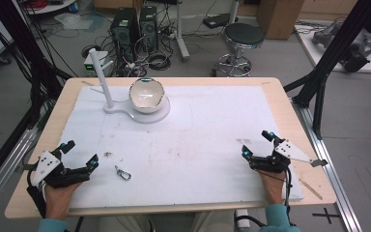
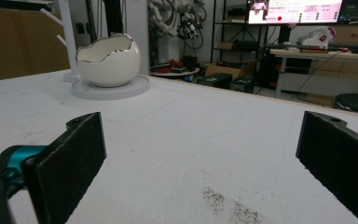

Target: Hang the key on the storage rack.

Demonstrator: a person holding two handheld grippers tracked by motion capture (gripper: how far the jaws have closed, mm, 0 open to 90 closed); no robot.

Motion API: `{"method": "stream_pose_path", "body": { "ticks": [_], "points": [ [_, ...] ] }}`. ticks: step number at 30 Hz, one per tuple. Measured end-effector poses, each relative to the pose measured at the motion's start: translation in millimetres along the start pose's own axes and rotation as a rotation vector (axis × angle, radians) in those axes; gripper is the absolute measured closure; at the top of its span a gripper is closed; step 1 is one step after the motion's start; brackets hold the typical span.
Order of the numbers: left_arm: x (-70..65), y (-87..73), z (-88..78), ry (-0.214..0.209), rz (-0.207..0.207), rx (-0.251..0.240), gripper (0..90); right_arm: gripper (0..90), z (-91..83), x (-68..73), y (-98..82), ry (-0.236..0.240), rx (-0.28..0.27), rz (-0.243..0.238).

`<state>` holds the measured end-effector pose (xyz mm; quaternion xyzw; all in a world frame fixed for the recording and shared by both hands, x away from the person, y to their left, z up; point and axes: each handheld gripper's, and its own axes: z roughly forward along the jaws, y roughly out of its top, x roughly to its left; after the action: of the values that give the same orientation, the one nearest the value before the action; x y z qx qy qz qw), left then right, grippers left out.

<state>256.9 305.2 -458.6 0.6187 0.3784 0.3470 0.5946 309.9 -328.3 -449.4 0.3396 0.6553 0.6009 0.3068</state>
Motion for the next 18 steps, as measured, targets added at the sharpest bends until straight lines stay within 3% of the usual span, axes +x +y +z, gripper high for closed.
{"method": "stream_pose_path", "body": {
  "ticks": [11,18],
  "points": [
    [-0.1,-0.1,-0.7,0.001,0.003,-0.009,1.7,0.6,-0.1,0.0,0.0,0.002,-0.001,0.004],
    [3.1,0.9,0.4,-0.005,-0.021,-0.004,1.7,0.6,0.1,-1.3,0.0,0.002,-0.005,0.007]
  ]
}}
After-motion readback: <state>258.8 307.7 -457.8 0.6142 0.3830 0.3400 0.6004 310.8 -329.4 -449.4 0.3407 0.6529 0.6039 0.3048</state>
